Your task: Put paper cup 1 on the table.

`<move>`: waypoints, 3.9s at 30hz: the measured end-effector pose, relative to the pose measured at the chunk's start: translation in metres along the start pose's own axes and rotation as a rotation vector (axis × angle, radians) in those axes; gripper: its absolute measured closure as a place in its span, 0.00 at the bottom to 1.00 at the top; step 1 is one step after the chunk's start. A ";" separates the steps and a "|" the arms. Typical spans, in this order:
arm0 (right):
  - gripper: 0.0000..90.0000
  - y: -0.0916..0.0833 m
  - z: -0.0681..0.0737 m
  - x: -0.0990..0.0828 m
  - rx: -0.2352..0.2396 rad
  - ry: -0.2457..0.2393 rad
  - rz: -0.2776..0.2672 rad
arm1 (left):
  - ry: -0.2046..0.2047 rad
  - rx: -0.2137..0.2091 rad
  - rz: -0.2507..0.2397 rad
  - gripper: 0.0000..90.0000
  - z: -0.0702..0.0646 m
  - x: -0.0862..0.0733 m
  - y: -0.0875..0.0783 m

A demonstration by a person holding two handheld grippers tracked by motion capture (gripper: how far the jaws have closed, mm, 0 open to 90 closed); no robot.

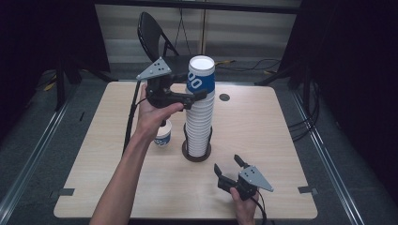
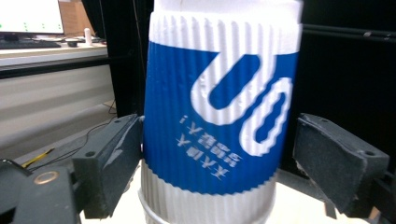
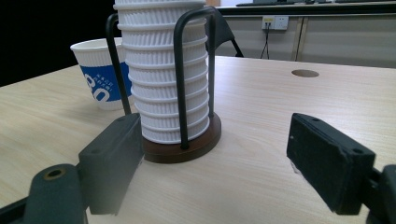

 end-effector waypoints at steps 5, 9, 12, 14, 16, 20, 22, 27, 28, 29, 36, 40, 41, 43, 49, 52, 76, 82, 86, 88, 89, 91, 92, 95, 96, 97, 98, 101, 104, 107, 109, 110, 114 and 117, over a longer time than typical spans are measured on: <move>0.20 0.000 0.000 0.000 0.001 0.004 0.001 | 0.017 -0.003 0.030 0.17 0.000 -0.001 0.010; 0.20 0.000 0.000 0.000 0.002 0.002 0.000 | 0.036 0.020 0.058 0.17 0.002 -0.002 0.017; 0.20 0.000 0.000 0.000 0.002 -0.001 -0.001 | 0.043 0.030 0.061 0.17 0.001 -0.001 0.020; 0.20 0.000 0.000 0.000 0.002 0.001 0.001 | 0.056 0.027 0.052 0.17 -0.001 0.001 0.022; 0.20 0.000 0.000 0.000 0.002 0.000 -0.001 | 0.064 0.031 0.060 0.17 -0.002 0.001 0.024; 0.20 0.000 0.000 0.000 0.003 0.001 -0.003 | 0.057 0.030 0.078 0.17 -0.001 0.000 0.027; 0.20 0.000 0.000 0.000 0.003 0.001 -0.004 | 0.055 0.028 0.087 0.17 0.000 -0.001 0.029; 0.20 0.000 0.000 0.000 0.003 0.004 -0.004 | 0.066 0.028 0.090 0.19 0.000 -0.004 0.031; 0.20 -0.001 0.000 0.000 0.002 0.006 -0.003 | 0.072 0.031 0.091 0.19 -0.001 -0.003 0.031; 0.20 0.000 0.000 0.000 0.003 0.007 -0.002 | 0.076 0.034 0.091 0.20 -0.001 -0.003 0.031; 0.20 0.000 0.000 0.000 0.002 0.006 -0.004 | 0.074 0.041 0.078 0.20 -0.001 -0.002 0.031; 0.20 0.000 -0.001 0.000 0.000 0.007 -0.003 | 0.082 0.048 0.035 0.21 -0.004 0.003 0.029; 0.20 -0.001 0.000 0.000 0.003 0.006 -0.003 | 0.087 0.053 0.037 0.21 -0.004 0.005 0.028; 0.20 -0.001 0.000 0.000 0.002 0.006 -0.004 | 0.081 0.052 0.035 0.21 -0.003 0.006 0.028; 0.20 0.000 0.000 0.000 0.000 0.006 -0.004 | 0.091 0.040 0.013 0.21 -0.004 0.011 0.026; 0.20 -0.001 -0.001 0.000 0.001 0.011 -0.003 | 0.086 0.044 0.001 0.21 -0.004 0.014 0.024; 0.19 -0.001 -0.001 0.000 0.007 0.012 -0.007 | 0.134 0.069 -0.079 0.22 -0.010 0.035 0.018; 0.19 -0.001 -0.001 0.000 0.008 0.012 -0.007 | 0.130 0.068 -0.120 0.22 -0.010 0.042 0.014; 0.19 -0.001 -0.001 0.000 0.008 0.012 -0.009 | 0.141 0.065 -0.125 0.22 -0.012 0.047 0.011; 0.19 -0.001 -0.001 0.000 0.009 0.012 -0.008 | 0.151 0.061 -0.128 0.22 -0.012 0.050 0.009; 0.19 -0.001 -0.001 0.000 0.007 0.013 -0.009 | 0.156 0.060 -0.132 0.22 -0.012 0.051 0.008; 0.20 -0.001 -0.001 0.000 0.009 0.012 -0.010 | 0.164 0.068 -0.142 0.22 -0.011 0.055 0.005; 0.19 -0.001 -0.001 0.000 0.009 0.012 -0.010 | 0.160 0.068 -0.153 0.22 -0.011 0.057 0.003; 0.19 -0.001 -0.001 0.000 0.008 0.012 -0.010 | 0.146 0.070 -0.175 0.22 -0.009 0.061 -0.003; 0.19 -0.001 -0.001 0.000 0.009 0.012 -0.009 | 0.141 0.068 -0.179 0.22 -0.008 0.061 -0.005; 0.19 -0.001 -0.001 0.000 0.009 0.012 -0.009 | 0.138 0.070 -0.179 0.22 -0.008 0.062 -0.006; 0.19 -0.001 -0.001 0.000 0.009 0.013 -0.009 | 0.139 0.075 -0.179 0.22 -0.007 0.061 -0.008; 0.19 -0.001 -0.001 0.000 0.010 0.012 -0.008 | 0.133 0.080 -0.175 0.22 -0.005 0.061 -0.013; 0.19 -0.001 -0.001 0.000 0.008 0.012 -0.009 | 0.119 0.081 -0.185 0.22 -0.004 0.062 -0.021; 0.19 -0.001 -0.001 0.000 0.007 0.013 -0.010 | 0.119 0.085 -0.186 0.22 -0.002 0.061 -0.028; 0.19 -0.001 -0.001 0.000 0.007 0.012 -0.009 | 0.103 0.080 -0.188 0.22 0.000 0.059 -0.033; 0.19 -0.001 -0.001 0.000 0.007 0.013 -0.008 | 0.094 0.083 -0.190 0.22 0.002 0.059 -0.036; 0.19 -0.001 -0.001 0.000 0.007 0.013 -0.008 | 0.093 0.091 -0.194 0.22 0.004 0.056 -0.048; 0.19 -0.001 -0.001 0.000 0.007 0.013 -0.008 | 0.089 0.102 -0.188 0.22 0.008 0.054 -0.056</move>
Point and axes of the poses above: each handheld gripper's, and its own axes: y roughly forward along the jaws, x roughly out of its top, z roughly to its left, the point moved 6 cm from there along y, roughly forward along the jaws
